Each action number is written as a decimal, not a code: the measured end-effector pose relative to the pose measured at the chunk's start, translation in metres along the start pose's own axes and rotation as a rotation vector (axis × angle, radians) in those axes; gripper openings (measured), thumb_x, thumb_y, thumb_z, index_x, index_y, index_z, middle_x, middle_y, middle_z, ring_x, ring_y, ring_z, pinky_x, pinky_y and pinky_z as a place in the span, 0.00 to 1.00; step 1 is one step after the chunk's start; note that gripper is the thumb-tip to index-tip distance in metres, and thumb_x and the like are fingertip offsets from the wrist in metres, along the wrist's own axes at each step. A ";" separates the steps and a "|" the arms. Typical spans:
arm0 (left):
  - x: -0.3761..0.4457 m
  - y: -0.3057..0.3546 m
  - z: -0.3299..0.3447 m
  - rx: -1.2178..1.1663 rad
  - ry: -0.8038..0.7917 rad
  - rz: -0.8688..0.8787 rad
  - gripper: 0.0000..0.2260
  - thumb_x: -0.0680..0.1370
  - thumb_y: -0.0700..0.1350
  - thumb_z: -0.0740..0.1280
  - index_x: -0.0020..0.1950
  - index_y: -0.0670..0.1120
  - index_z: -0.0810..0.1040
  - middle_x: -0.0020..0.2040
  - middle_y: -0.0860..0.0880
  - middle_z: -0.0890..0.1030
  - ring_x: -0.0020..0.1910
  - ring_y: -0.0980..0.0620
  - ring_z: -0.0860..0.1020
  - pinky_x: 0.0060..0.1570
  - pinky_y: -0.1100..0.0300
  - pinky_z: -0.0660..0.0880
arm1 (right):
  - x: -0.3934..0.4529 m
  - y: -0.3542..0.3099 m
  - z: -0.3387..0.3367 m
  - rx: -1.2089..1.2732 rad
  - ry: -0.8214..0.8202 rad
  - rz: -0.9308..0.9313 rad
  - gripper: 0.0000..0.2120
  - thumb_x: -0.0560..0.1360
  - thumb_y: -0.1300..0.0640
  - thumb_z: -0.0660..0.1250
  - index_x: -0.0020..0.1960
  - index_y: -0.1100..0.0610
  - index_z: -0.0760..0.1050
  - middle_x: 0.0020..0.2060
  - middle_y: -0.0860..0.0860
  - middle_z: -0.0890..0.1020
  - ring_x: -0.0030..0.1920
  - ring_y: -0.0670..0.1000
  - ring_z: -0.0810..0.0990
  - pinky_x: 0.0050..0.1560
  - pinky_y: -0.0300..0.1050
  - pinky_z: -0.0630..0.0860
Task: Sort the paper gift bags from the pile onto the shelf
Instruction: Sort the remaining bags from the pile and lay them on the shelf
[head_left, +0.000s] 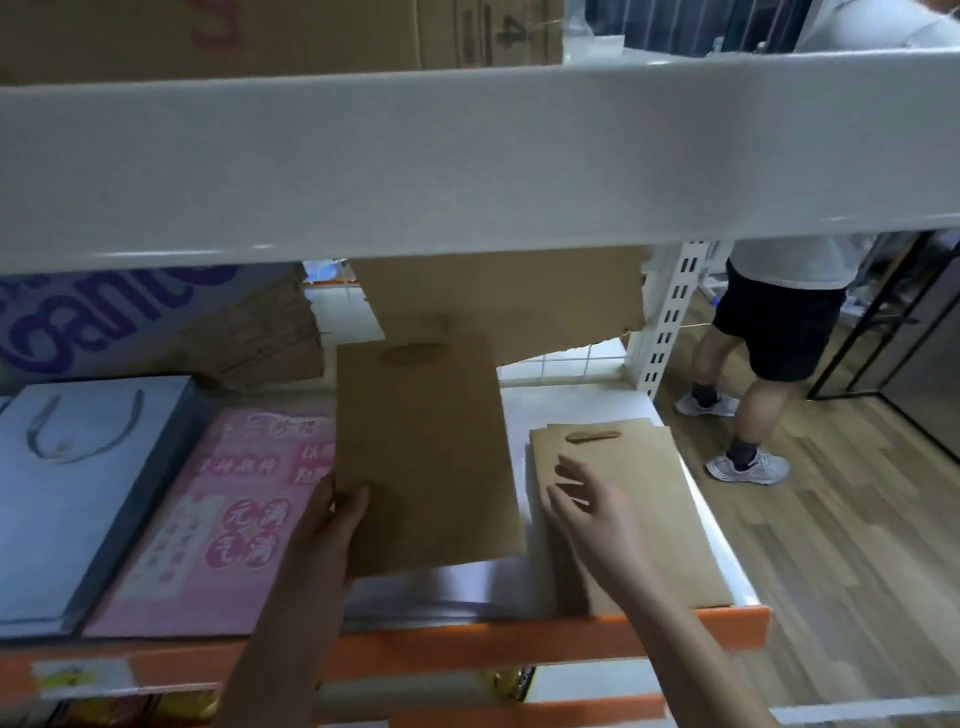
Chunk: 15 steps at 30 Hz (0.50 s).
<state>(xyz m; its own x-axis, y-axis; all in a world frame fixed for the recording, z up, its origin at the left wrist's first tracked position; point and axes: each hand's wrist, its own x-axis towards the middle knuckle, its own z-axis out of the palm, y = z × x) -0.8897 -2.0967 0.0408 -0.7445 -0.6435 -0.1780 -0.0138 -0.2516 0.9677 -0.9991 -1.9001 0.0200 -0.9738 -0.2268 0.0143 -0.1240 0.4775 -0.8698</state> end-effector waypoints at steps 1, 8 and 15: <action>0.000 -0.004 0.011 -0.038 -0.014 -0.005 0.08 0.78 0.41 0.63 0.50 0.54 0.79 0.49 0.55 0.81 0.50 0.54 0.77 0.44 0.58 0.71 | 0.003 0.002 -0.014 0.025 0.017 0.000 0.17 0.75 0.61 0.65 0.64 0.60 0.72 0.56 0.52 0.79 0.53 0.48 0.78 0.53 0.38 0.72; -0.020 -0.042 0.106 0.269 -0.147 0.050 0.02 0.75 0.46 0.65 0.47 0.52 0.75 0.47 0.51 0.82 0.46 0.53 0.78 0.46 0.60 0.72 | 0.021 0.045 -0.103 0.073 0.210 0.069 0.13 0.76 0.61 0.64 0.60 0.58 0.76 0.53 0.51 0.81 0.53 0.48 0.78 0.51 0.39 0.68; -0.040 -0.074 0.156 0.475 -0.204 -0.007 0.25 0.80 0.36 0.58 0.76 0.46 0.55 0.73 0.44 0.64 0.70 0.48 0.66 0.65 0.61 0.62 | 0.026 0.072 -0.114 -0.013 0.191 0.131 0.15 0.76 0.61 0.62 0.62 0.59 0.75 0.57 0.53 0.80 0.51 0.45 0.75 0.52 0.38 0.67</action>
<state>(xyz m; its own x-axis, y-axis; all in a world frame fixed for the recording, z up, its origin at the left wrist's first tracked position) -0.9631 -1.9399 0.0039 -0.8574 -0.4774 -0.1923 -0.2856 0.1307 0.9494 -1.0550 -1.7750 0.0136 -1.0000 0.0015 -0.0041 0.0043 0.5038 -0.8638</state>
